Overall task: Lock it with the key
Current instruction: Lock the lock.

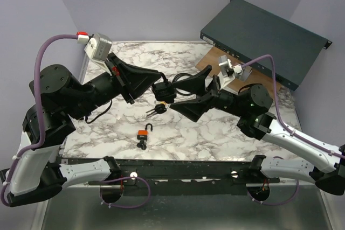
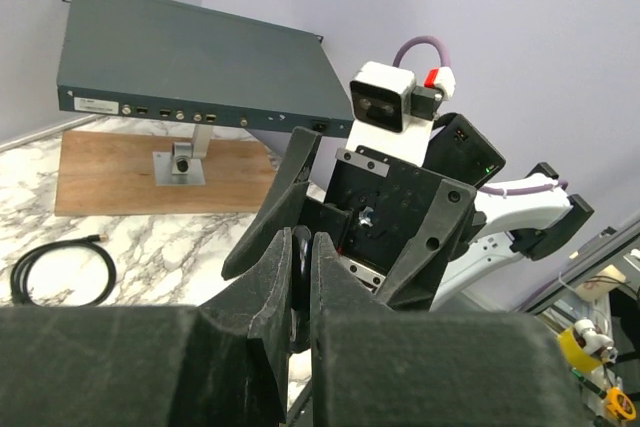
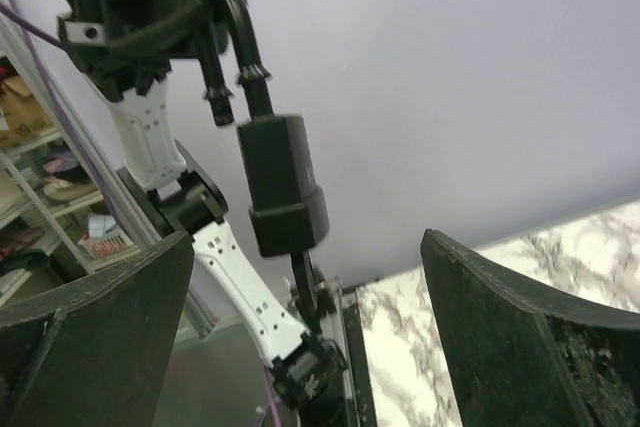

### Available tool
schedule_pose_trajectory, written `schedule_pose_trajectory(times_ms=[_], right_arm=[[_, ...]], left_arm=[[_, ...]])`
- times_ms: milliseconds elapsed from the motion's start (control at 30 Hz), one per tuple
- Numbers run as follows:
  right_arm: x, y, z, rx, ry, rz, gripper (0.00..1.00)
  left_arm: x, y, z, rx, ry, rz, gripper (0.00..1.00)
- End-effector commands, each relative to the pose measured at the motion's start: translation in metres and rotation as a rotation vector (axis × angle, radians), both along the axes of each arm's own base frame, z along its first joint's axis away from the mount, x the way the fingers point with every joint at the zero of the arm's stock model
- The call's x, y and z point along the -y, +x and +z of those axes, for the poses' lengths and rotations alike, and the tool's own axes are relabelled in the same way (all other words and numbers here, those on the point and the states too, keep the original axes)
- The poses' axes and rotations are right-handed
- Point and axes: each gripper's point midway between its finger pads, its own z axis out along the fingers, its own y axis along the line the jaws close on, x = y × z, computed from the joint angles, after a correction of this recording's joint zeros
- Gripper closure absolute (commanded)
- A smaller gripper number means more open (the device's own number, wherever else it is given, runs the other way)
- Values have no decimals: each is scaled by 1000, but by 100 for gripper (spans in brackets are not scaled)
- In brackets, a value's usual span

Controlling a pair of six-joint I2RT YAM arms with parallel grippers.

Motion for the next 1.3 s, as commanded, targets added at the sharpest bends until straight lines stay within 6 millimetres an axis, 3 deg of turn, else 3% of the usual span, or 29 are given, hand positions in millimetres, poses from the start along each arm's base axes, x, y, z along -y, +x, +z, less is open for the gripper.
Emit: schedule_pose_trajectory(times_ms=[0, 433, 1267], right_arm=[[7, -9, 41, 105, 168, 21, 4], [8, -6, 45, 123, 303, 23, 18], [11, -4, 62, 88, 428, 48, 50]], left_arm=[[-3, -15, 40, 27, -128, -55, 100], [3, -12, 69, 32, -179, -62, 100], [14, -9, 76, 22, -189, -88, 100]])
